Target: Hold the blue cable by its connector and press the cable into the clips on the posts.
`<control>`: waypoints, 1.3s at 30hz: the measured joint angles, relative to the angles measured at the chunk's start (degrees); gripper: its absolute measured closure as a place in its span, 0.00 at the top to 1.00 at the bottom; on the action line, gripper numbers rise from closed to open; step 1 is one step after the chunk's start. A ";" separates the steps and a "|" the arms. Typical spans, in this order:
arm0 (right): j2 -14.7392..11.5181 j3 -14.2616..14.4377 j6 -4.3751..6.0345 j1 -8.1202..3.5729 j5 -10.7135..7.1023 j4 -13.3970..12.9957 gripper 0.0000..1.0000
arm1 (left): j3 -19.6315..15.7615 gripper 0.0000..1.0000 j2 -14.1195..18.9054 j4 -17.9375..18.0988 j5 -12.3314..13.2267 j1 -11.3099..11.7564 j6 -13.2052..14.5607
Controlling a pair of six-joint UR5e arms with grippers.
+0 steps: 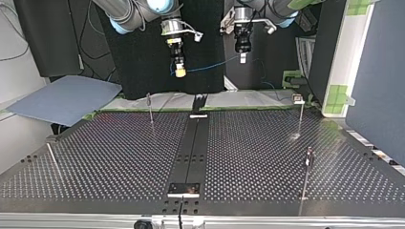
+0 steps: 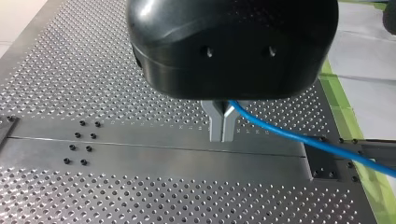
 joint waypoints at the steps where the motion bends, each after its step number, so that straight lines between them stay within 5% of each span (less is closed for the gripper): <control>1: 0.00 0.00 0.00 0.00 0.00 0.00 0.00 | 0.00 0.00 0.00 0.00 0.00 0.00 0.00; 12: 0.56 -0.59 0.57 0.58 0.59 0.00 0.00 | -0.01 0.00 -0.02 0.00 0.00 -0.01 0.00; 18: 3.54 -3.54 2.37 3.54 3.54 0.00 0.00 | -0.01 0.00 -0.02 0.00 0.00 0.00 0.00; 24: 7.31 -5.43 2.62 7.31 7.03 0.00 0.00 | -0.01 0.00 -0.02 0.00 0.00 0.00 0.00; 29: 10.52 -5.60 2.64 10.44 7.89 0.00 0.00 | -0.01 0.00 -0.02 0.00 0.00 -0.01 0.00; 35: 13.81 -5.62 2.64 11.52 7.99 0.00 0.00 | -0.19 0.00 -0.21 0.18 0.17 0.16 0.18; 39: 14.53 -4.93 3.35 10.89 8.70 -0.70 0.00 | -1.52 0.00 -1.54 1.50 1.51 1.50 1.52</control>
